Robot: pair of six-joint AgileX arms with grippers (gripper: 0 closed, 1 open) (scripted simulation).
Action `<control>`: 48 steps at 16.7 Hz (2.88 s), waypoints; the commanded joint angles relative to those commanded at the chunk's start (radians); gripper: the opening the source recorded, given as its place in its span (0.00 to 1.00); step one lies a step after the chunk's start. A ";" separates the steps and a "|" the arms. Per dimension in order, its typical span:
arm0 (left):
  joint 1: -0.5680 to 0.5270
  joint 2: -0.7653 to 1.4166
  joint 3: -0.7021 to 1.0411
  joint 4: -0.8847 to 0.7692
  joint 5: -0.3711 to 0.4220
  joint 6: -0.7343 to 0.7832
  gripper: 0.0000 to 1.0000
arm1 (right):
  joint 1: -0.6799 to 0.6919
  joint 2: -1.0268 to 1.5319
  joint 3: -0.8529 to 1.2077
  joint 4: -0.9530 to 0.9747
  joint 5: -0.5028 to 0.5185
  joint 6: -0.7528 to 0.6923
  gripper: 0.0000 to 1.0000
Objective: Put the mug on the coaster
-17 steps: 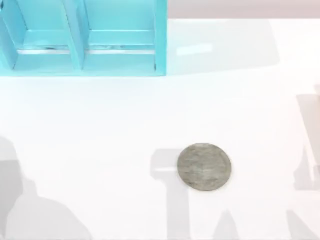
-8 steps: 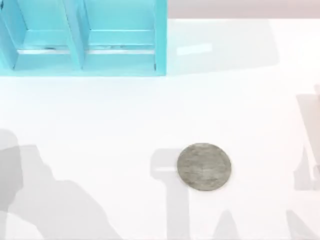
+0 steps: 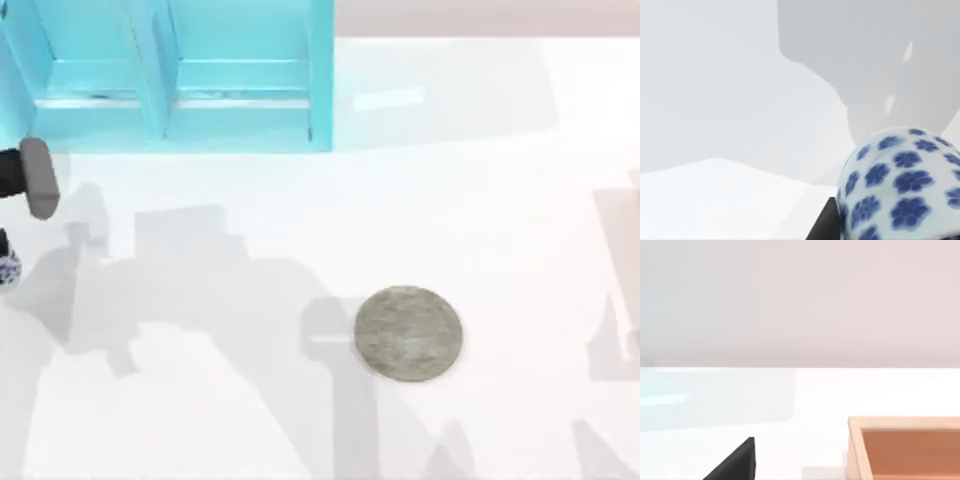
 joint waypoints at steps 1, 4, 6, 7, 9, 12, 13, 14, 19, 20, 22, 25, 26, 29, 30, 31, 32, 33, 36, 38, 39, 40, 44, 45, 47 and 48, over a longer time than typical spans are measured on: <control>-0.046 0.031 0.052 -0.027 0.000 -0.096 0.00 | 0.000 0.000 0.000 0.000 0.000 0.000 1.00; -0.190 0.122 0.212 -0.110 0.003 -0.402 0.00 | 0.000 0.000 0.000 0.000 0.000 0.000 1.00; -0.290 0.179 0.319 -0.164 0.005 -0.619 0.00 | 0.000 0.000 0.000 0.000 0.000 0.000 1.00; -0.341 0.207 0.372 -0.191 0.006 -0.730 0.00 | 0.000 0.000 0.000 0.000 0.000 0.000 1.00; -0.442 0.258 0.476 -0.242 0.008 -0.952 0.00 | 0.000 0.000 0.000 0.000 0.000 0.000 1.00; -0.587 0.322 0.621 -0.310 0.012 -1.276 0.00 | 0.000 0.000 0.000 0.000 0.000 0.000 1.00; -0.633 0.340 0.665 -0.330 0.012 -1.380 0.00 | 0.000 0.000 0.000 0.000 0.000 0.000 1.00; -0.677 0.357 0.707 -0.349 0.013 -1.479 0.00 | 0.000 0.000 0.000 0.000 0.000 0.000 1.00; -0.859 0.417 0.876 -0.422 0.014 -1.903 0.00 | 0.000 0.000 0.000 0.000 0.000 0.000 1.00; -0.887 0.425 0.901 -0.433 0.014 -1.968 0.00 | 0.000 0.000 0.000 0.000 0.000 0.000 1.00; -0.930 0.437 0.940 -0.449 0.013 -2.068 0.00 | 0.000 0.000 0.000 0.000 0.000 0.000 1.00; -0.963 0.446 0.968 -0.461 0.013 -2.138 0.00 | 0.000 0.000 0.000 0.000 0.000 0.000 1.00; -0.964 0.446 0.969 -0.461 0.013 -2.140 0.00 | 0.000 0.000 0.000 0.000 0.000 0.000 1.00; -0.964 0.446 0.969 -0.461 0.013 -2.140 0.00 | 0.000 0.000 0.000 0.000 0.000 0.000 1.00; -0.959 0.443 0.966 -0.460 0.013 -2.137 0.00 | 0.000 0.000 0.000 0.000 0.000 0.000 1.00; -0.959 0.443 0.963 -0.457 0.013 -2.137 0.00 | 0.000 0.000 0.000 0.000 0.000 0.000 1.00; -0.959 0.441 0.949 -0.443 0.013 -2.137 0.00 | 0.000 0.000 0.000 0.000 0.000 0.000 1.00; -0.960 0.439 0.925 -0.420 0.013 -2.136 0.00 | 0.000 0.000 0.000 0.000 0.000 0.000 1.00; -0.962 0.432 0.805 -0.319 0.014 -2.135 0.00 | 0.000 0.000 0.000 0.000 0.000 0.000 1.00; -0.962 0.425 0.724 -0.242 0.015 -2.137 0.00 | 0.000 0.000 0.000 0.000 0.000 0.000 1.00; -0.962 0.422 0.694 -0.212 0.014 -2.138 0.00 | 0.000 0.000 0.000 0.000 0.000 0.000 1.00; -0.963 0.421 0.674 -0.192 0.013 -2.138 0.00 | 0.000 0.000 0.000 0.000 0.000 0.000 1.00; -0.963 0.420 0.665 -0.183 0.013 -2.139 0.00 | 0.000 0.000 0.000 0.000 0.000 0.000 1.00; -0.963 0.420 0.665 -0.183 0.013 -2.139 0.08 | 0.000 0.000 0.000 0.000 0.000 0.000 1.00; -0.963 0.420 0.665 -0.183 0.013 -2.139 0.23 | 0.000 0.000 0.000 0.000 0.000 0.000 1.00; -0.963 0.420 0.665 -0.183 0.013 -2.139 0.30 | 0.000 0.000 0.000 0.000 0.000 0.000 1.00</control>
